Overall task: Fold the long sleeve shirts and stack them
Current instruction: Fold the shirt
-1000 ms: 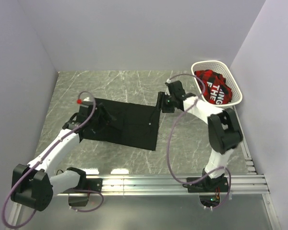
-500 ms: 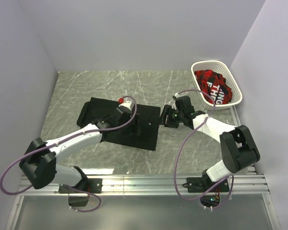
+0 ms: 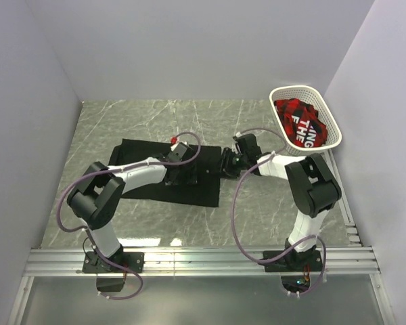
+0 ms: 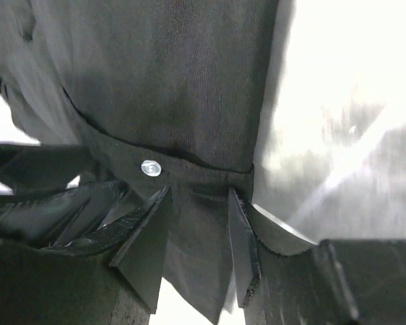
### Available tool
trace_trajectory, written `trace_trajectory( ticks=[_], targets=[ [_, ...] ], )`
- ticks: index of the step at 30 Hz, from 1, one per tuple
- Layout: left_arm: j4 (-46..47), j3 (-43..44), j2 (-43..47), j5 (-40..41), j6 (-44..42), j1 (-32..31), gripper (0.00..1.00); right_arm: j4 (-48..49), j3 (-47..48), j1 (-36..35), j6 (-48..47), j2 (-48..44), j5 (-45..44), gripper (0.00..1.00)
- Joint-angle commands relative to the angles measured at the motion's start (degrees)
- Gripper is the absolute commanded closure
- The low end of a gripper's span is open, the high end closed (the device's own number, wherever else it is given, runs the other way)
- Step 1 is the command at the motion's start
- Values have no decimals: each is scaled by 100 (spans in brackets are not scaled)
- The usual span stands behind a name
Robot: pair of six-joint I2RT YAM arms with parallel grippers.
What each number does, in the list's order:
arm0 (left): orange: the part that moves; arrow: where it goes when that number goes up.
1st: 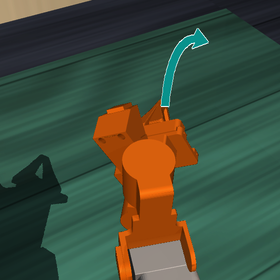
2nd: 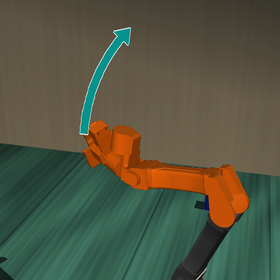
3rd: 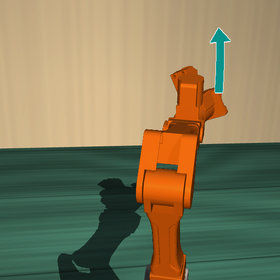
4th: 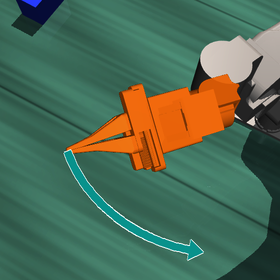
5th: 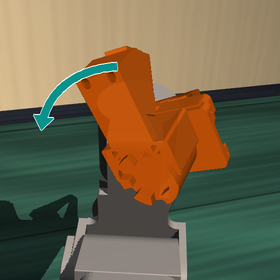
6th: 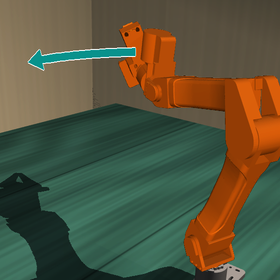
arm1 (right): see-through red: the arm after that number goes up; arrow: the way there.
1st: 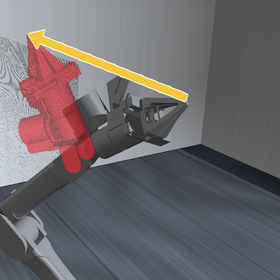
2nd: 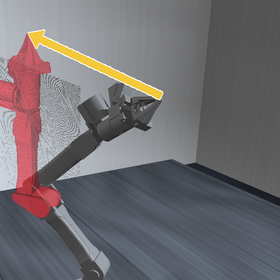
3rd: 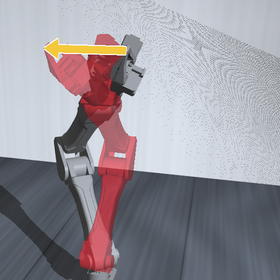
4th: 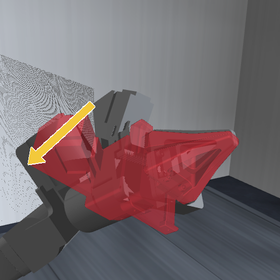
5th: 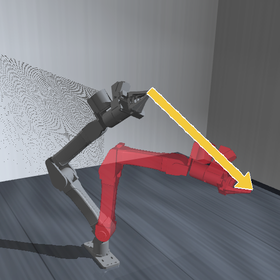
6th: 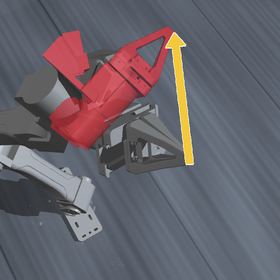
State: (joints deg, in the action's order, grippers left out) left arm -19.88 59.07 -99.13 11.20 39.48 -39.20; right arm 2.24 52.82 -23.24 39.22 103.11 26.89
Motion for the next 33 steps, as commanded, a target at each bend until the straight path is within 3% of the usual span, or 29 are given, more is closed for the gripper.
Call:
trace_trajectory(
  ticks=[1,7,13,14,16,18,23,24,33],
  targets=[
    [37,429,-202,-144,200,228,25,-39,650,109,-195,358,-289,54],
    [-227,1159,-379,-92,33,229,22,-417,1380,355,-336,693,-290,54],
    [-375,1107,367,619,-564,-235,14,-874,1144,531,-670,-413,-764,52],
    [-420,1107,420,724,-686,-333,14,-901,1039,688,-670,-597,-799,47],
    [-455,1107,500,909,-836,-665,9,-918,722,865,-635,-1160,-887,29],
    [-386,1081,500,1111,-1056,-930,6,-1015,477,1145,-661,-1703,-931,19],
    [-245,1273,193,1182,-1355,-1599,6,-1471,229,1638,-732,-2680,-879,7],
    [-288,1352,10,1183,-1347,-1652,6,-1533,142,1769,-706,-2760,-879,0],
    [-675,2451,-1177,1279,-1496,-2083,21,-1745,-588,2175,-477,-3104,-633,0]
  ],
)
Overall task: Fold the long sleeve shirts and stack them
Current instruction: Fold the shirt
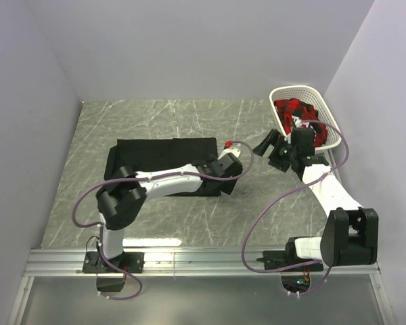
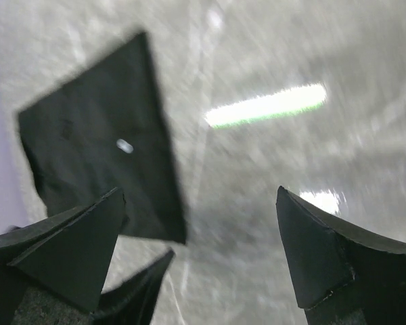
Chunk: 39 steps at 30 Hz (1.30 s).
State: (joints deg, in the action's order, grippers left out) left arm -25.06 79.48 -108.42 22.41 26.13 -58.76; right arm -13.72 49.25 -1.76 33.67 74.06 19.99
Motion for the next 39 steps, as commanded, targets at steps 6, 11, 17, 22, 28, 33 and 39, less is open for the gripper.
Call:
trace_trajectory(
  ticks=[6,11,17,22,28,33,39],
  targets=[
    [-649,727,-741,273,15,-162,30,-140,-425,27,25,-322,-91,0],
    [-719,753,-873,141,41,-179,33,-9,-531,18,104,-235,-74,2],
    [-860,692,-1049,26,147,-179,42,141,-618,27,166,-138,-65,3],
    [-922,630,-1006,-18,208,-179,80,448,-724,35,280,-24,180,5],
    [-913,595,-672,0,366,-153,100,1265,-821,-61,658,512,962,7],
    [-764,507,-216,-360,551,-74,100,2205,-751,-648,1211,1259,1095,7],
    [-650,393,84,-615,744,22,99,3304,-514,-1072,1862,2366,1376,6]
  ],
)
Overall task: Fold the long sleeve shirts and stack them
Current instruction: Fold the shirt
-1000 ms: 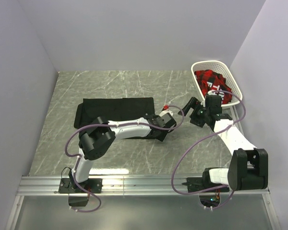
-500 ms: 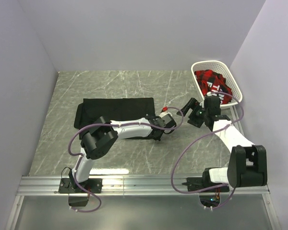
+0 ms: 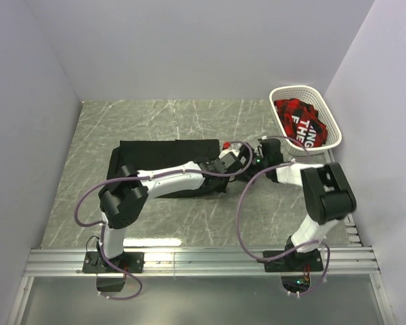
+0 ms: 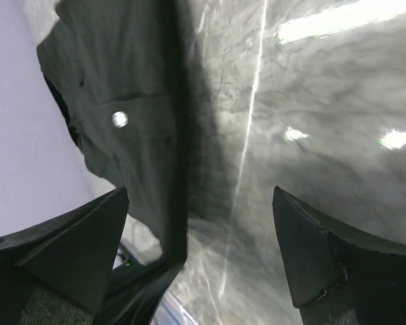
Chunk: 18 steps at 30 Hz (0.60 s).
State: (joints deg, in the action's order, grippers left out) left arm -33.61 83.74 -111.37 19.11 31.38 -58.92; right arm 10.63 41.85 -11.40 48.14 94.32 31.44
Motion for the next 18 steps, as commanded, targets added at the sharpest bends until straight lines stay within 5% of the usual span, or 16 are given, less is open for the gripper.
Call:
trace_trajectory(
  ticks=[1,12,18],
  targets=[
    [205,-68,388,-364,272,55,99,1001,349,-160,476,611,300,7],
    [390,54,257,-918,510,266,91,1854,755,-530,890,1764,767,23],
    [680,2,274,-1261,677,363,77,2338,869,-627,1084,2046,1109,46]
  ],
)
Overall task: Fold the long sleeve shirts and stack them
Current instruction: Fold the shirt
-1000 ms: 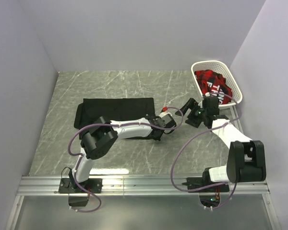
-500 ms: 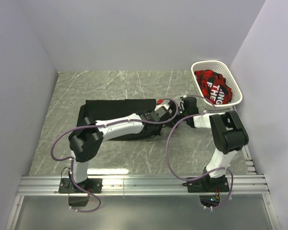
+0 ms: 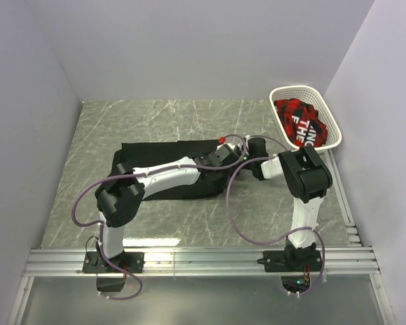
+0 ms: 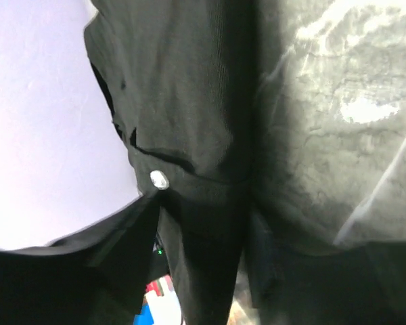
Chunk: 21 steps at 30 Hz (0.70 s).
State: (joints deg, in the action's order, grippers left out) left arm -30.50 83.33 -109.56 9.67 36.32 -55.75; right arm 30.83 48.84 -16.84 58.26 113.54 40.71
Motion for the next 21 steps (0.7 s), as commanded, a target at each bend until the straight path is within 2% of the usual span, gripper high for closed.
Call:
trace_trajectory(
  ticks=[1,3,4,5,8,12,15,16,19,21],
  targets=[
    [369,-9,110,-325,244,64,73,327,178,-91,45,142,209,56],
    [413,-132,250,-325,341,125,58,240,205,-83,-42,134,218,70],
    [448,-185,320,-352,367,151,51,91,248,-91,-156,125,218,82],
    [475,-246,486,-369,411,178,34,3,284,-74,-235,116,201,87],
    [519,-431,890,-615,560,371,21,-497,468,-21,-613,72,201,100],
    [598,-948,1682,-923,762,897,16,-1761,942,137,-1508,-24,201,100],
    [607,-1405,2446,-1204,755,1502,16,-3193,1539,277,-2753,-95,17,100],
    [572,-1520,2622,-1204,702,1688,16,-3980,1906,304,-3028,-95,-71,100],
    [493,-2030,3124,-994,508,2452,18,-5528,2846,418,-4029,28,-746,100],
    [457,-2407,3282,-1168,421,3040,21,-6034,3235,462,-4539,72,-1255,100]
  ],
)
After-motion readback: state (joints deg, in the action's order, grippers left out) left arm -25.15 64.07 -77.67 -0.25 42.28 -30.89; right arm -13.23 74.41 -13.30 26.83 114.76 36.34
